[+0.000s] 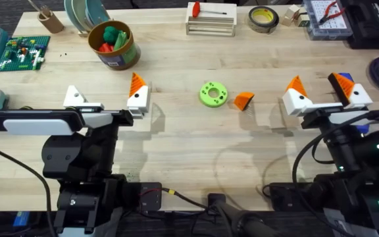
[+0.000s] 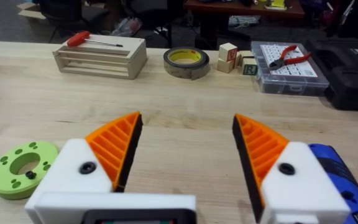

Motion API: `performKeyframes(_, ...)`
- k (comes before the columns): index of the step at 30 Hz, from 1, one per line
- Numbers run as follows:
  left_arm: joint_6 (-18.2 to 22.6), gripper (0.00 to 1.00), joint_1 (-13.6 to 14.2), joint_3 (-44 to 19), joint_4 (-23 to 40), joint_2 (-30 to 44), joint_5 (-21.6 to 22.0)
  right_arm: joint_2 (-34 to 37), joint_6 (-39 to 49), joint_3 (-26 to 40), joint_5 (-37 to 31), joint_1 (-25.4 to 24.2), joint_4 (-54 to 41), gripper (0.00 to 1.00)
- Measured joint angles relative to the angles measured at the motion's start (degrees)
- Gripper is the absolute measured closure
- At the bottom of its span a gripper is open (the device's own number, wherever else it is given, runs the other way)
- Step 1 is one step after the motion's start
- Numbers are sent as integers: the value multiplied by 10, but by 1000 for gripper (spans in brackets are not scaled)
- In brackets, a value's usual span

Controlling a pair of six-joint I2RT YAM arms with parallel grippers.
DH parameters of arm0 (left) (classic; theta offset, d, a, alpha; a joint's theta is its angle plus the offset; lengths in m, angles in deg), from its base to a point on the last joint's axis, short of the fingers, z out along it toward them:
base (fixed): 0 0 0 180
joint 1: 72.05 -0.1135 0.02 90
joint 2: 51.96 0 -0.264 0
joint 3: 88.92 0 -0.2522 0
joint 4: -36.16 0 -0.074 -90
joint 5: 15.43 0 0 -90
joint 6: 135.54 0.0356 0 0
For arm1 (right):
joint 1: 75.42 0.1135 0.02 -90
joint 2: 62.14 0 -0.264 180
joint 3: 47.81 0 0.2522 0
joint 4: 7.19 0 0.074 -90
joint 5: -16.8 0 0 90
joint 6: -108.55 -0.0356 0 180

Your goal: Pick up the gripper from the table and insert it into the empty holder that is missing its gripper. Then pick up a screw, insert it into the mounting hole, and use the screwdriver to tighten it. Finally, clean up the table by picking up the vegetable and placing it into the bucket.

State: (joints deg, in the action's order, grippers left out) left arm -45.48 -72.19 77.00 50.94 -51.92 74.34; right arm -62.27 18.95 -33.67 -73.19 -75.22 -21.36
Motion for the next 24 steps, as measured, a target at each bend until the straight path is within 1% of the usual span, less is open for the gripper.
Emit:
performKeyframes(9, 0, 6, 0, 0, 0, 0, 0, 1, 0, 5, -2, 0, -17, 103)
performKeyframes(19, 0, 10, 0, -1, -1, 0, 0, 1, 0, 5, -2, 0, -8, 105)
performKeyframes(21, 0, 10, 0, -9, 9, 0, 0, 1, -2, 5, -2, 0, -1, 105)
performKeyframes(24, 0, 10, 0, -47, 55, 1, 1, 1, -2, 8, -2, 0, -17, 105)
